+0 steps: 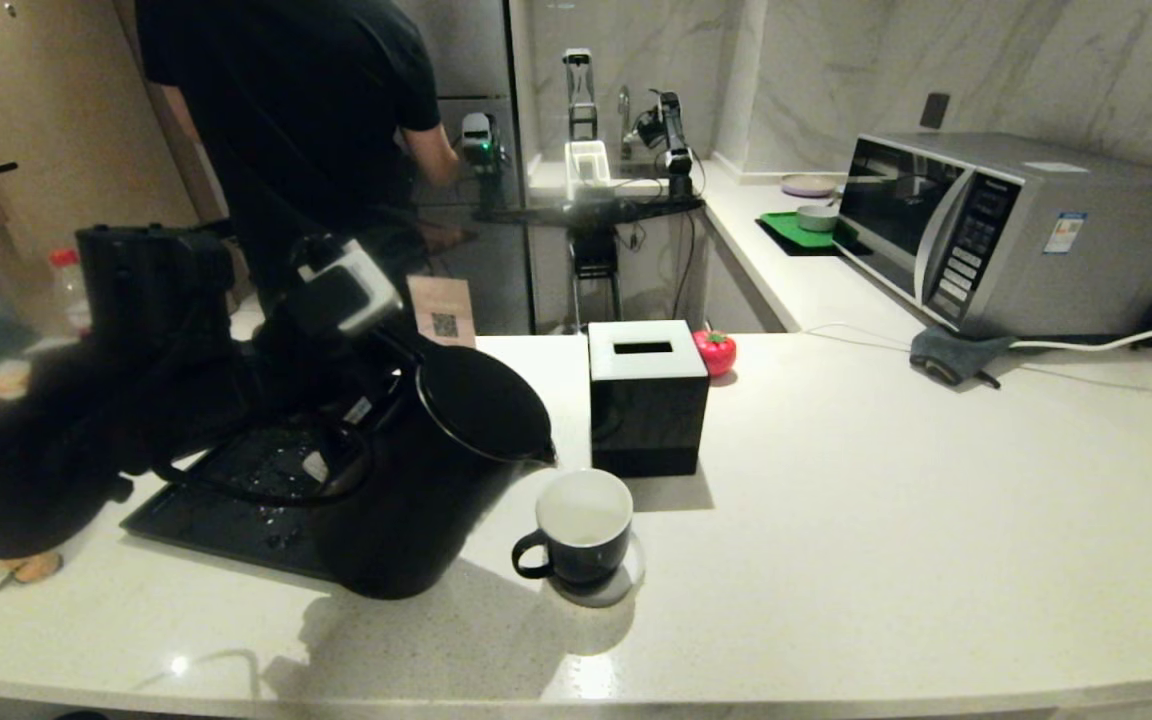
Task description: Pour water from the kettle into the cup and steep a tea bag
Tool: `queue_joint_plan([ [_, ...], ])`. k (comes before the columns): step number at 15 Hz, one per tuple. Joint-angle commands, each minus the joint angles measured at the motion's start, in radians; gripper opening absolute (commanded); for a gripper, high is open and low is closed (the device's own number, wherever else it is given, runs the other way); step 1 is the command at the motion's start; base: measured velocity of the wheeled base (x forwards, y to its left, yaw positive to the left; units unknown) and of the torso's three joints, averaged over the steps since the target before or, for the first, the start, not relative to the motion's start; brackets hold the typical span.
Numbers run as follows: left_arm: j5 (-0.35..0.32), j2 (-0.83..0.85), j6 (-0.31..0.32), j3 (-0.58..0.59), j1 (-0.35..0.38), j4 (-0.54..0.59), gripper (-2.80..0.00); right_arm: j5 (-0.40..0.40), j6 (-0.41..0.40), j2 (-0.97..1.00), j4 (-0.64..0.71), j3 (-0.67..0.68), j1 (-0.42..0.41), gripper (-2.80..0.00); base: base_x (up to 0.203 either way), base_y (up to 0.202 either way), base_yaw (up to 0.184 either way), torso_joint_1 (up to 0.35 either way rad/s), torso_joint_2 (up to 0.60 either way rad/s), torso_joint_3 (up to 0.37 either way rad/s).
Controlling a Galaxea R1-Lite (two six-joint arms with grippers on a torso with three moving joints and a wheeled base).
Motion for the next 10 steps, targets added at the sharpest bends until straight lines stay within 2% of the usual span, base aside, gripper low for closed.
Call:
queue_joint_plan([
  [1,-0.001,-0.001,0.017,0.001,0.000,-0.001,-2.80,0.000,0.000,0.001,-0.001,0.000,0.000,-2.80,0.000,0.000,0.000,0.000,0.00,0.000],
  [10,0.011,-0.001,0.039,-0.007,-0.009,0.039,-2.80,-0.001,0.000,0.001,-0.001,0.000,0.000,-2.80,0.000,0.000,0.000,0.000,0.00,0.000],
])
